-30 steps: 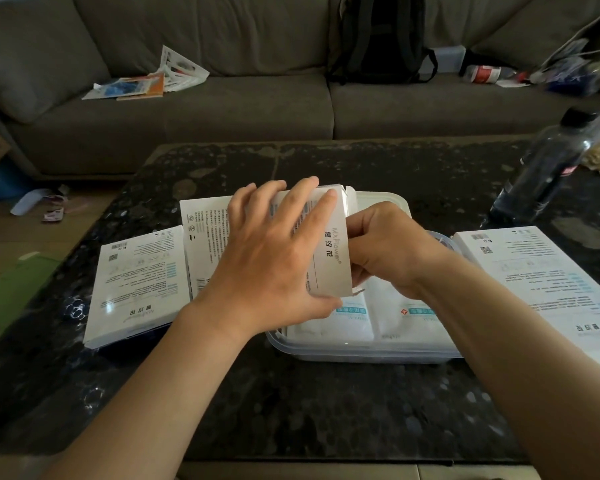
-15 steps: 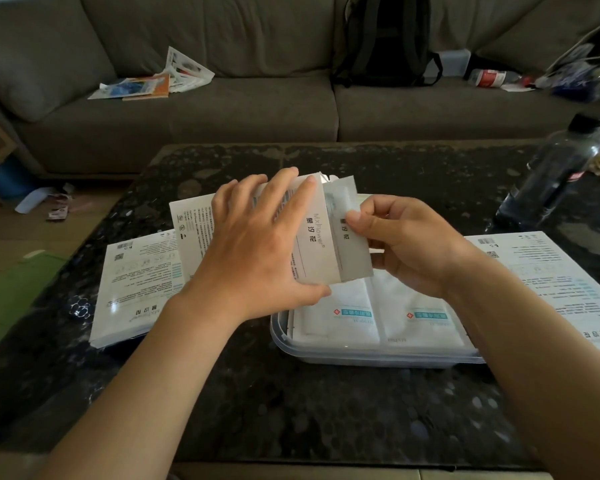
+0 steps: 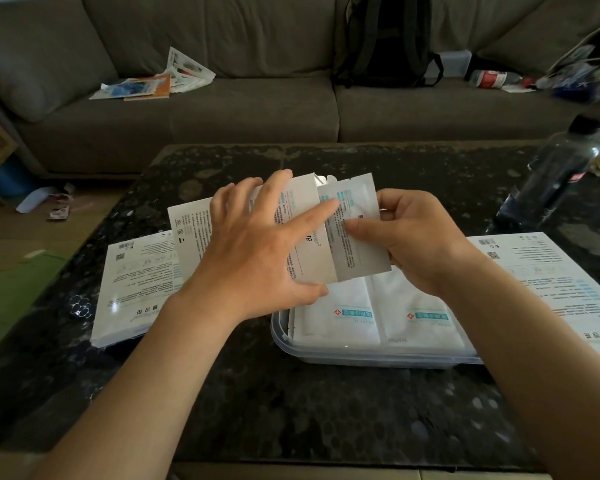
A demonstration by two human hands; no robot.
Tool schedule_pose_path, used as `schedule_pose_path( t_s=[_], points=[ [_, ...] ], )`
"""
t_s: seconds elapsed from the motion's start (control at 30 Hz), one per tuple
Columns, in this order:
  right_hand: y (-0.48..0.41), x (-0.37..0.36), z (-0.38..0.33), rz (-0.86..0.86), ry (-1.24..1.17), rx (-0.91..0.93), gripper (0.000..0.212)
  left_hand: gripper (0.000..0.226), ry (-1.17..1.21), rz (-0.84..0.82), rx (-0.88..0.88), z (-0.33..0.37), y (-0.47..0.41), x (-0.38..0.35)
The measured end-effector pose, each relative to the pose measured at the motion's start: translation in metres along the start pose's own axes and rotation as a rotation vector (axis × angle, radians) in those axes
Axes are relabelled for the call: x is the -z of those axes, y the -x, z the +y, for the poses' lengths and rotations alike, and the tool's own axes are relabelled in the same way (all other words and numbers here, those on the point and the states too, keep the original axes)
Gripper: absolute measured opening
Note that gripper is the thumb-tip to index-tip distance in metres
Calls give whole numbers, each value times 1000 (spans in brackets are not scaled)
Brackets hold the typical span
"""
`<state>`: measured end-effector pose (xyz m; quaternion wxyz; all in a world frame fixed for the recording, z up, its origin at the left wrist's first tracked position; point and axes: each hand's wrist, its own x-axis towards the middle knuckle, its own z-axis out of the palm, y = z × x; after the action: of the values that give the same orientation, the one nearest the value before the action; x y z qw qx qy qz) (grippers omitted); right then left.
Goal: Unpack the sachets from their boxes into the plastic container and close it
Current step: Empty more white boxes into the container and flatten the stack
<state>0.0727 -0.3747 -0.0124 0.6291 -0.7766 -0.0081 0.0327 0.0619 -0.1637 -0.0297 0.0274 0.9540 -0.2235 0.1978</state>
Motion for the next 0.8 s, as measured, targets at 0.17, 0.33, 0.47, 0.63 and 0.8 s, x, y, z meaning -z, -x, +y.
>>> schedule_pose_path(
  t_s=[0.17, 0.33, 0.47, 0.63, 0.8],
  points=[
    [0, 13, -7, 79, -106, -47, 15, 100, 12, 3, 29, -4, 0, 0],
    [3, 30, -14, 65, -142, -27, 16, 98, 7, -7, 39, -3, 0, 0],
    [5, 44, -15, 70, -41, 6, 13, 98, 8, -34, 50, -1, -1, 1],
    [10, 61, -15, 16, 41, -11, 19, 98, 2, -34, 43, 2, -2, 1],
    [16, 77, -16, 11, 123, -5, 20, 99, -11, -55, 72, -2, -3, 1]
  ],
)
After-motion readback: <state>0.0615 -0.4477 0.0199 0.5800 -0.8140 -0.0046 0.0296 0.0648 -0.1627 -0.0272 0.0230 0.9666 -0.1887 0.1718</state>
